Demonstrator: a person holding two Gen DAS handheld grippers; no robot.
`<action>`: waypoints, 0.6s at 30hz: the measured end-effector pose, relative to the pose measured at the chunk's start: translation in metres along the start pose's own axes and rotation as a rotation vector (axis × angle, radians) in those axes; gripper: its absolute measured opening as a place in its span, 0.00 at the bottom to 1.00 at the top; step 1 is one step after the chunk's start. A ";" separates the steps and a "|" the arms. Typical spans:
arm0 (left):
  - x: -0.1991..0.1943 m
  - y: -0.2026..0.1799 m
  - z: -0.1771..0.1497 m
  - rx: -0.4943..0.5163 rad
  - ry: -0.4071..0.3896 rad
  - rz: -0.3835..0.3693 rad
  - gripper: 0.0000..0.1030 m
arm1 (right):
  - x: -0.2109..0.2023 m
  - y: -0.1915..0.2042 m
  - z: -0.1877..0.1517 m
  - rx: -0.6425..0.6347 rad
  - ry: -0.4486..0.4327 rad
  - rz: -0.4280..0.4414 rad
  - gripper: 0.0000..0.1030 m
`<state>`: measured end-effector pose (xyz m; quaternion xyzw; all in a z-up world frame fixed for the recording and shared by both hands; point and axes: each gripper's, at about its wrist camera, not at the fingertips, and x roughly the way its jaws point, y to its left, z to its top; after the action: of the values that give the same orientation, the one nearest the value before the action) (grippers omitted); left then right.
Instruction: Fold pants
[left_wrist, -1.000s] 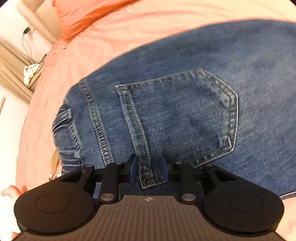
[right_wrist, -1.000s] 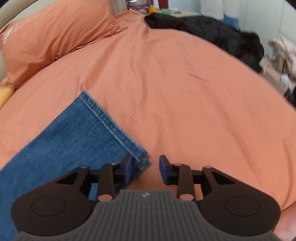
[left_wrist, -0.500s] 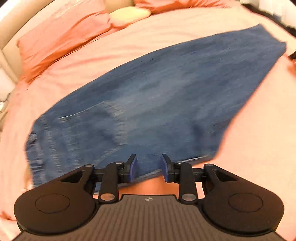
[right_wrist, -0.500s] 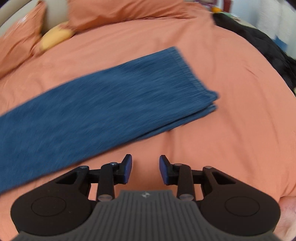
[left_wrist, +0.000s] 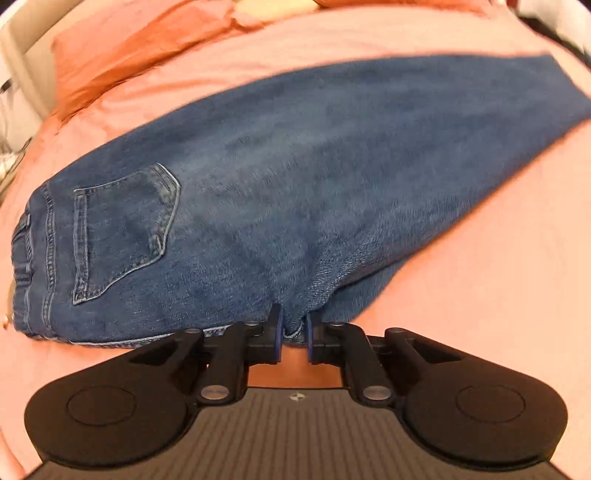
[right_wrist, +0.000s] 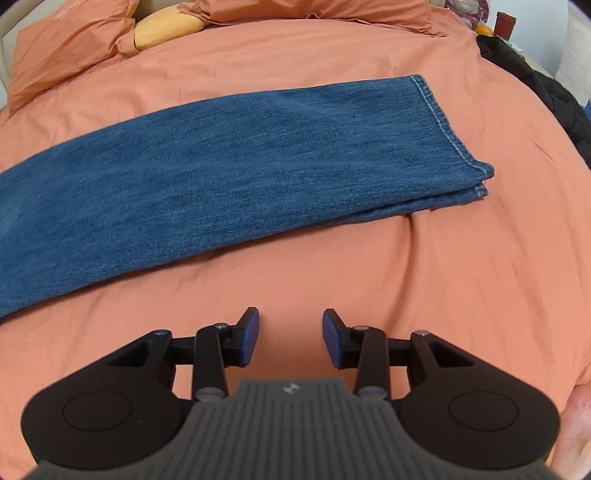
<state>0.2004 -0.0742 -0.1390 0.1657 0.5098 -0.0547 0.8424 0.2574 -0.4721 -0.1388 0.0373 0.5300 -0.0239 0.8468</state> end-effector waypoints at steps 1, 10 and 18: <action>0.004 0.000 0.000 0.018 0.017 -0.003 0.12 | 0.000 -0.001 0.000 0.001 0.001 -0.007 0.34; 0.000 0.011 0.013 0.104 0.152 -0.092 0.13 | 0.001 -0.033 -0.002 0.087 0.009 -0.031 0.35; -0.035 0.027 0.039 0.164 0.056 -0.121 0.18 | -0.004 -0.086 0.011 0.297 -0.067 0.017 0.37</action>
<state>0.2239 -0.0649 -0.0860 0.2047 0.5361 -0.1423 0.8065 0.2590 -0.5586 -0.1336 0.1657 0.4920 -0.0959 0.8493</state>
